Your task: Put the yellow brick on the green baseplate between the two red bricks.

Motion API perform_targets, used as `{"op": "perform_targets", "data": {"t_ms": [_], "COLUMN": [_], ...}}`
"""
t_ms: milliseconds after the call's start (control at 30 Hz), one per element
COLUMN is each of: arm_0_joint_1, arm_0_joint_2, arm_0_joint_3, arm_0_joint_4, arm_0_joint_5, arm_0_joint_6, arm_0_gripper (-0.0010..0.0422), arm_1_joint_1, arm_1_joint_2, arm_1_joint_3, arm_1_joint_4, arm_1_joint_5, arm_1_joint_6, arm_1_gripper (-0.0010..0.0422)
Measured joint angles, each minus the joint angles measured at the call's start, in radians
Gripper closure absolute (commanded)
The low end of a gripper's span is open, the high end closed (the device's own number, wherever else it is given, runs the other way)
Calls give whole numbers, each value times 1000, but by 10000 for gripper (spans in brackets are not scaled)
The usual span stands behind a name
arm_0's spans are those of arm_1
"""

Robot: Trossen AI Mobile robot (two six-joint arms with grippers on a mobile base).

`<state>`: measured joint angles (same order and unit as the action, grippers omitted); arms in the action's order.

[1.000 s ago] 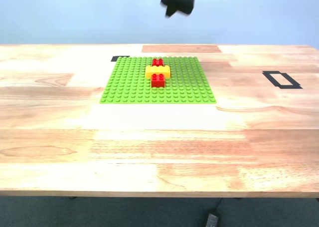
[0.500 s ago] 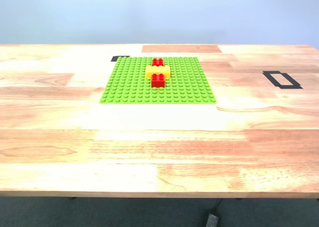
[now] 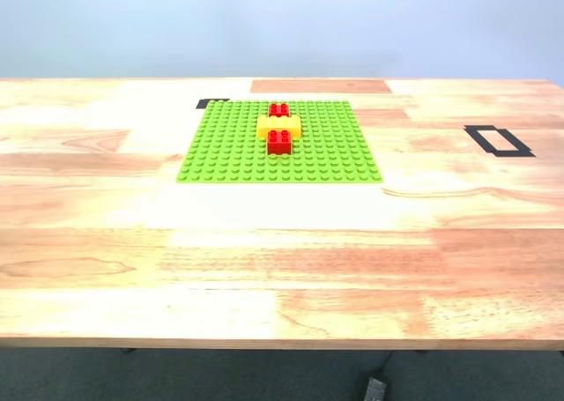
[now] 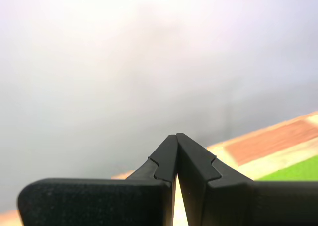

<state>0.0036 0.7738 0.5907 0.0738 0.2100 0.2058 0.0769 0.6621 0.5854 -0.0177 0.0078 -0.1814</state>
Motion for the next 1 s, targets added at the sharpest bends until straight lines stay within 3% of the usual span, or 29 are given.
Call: {"op": "perform_targets", "data": {"t_ms": [167,367,500,700,1000], "arm_0_joint_1": [0,0,0,0,0], "arm_0_joint_2": [-115,-226,-269,-347,-409], "arm_0_joint_3": [-171,-341,-419,-512,-570], "arm_0_joint_4": [160,290,295,301,221], "arm_0_joint_5": [-23,-75,-122,-135,-136], "arm_0_joint_6": [-58,-95,-120,-143,-184], "arm_0_gripper": [413,413,413,413,413], "arm_1_joint_1": [-67,-97,-99,-98,-98], "arm_1_joint_2": [-117,-219,-281,-439,-609], "arm_1_joint_3": [-135,-248,-348,-476,-528], "arm_1_joint_4": [55,74,143,148,-40], "arm_1_joint_5": [-1,-1,-1,0,104], "arm_1_joint_6": [31,183,166,235,254], "arm_1_gripper": [402,410,414,413,413]}}
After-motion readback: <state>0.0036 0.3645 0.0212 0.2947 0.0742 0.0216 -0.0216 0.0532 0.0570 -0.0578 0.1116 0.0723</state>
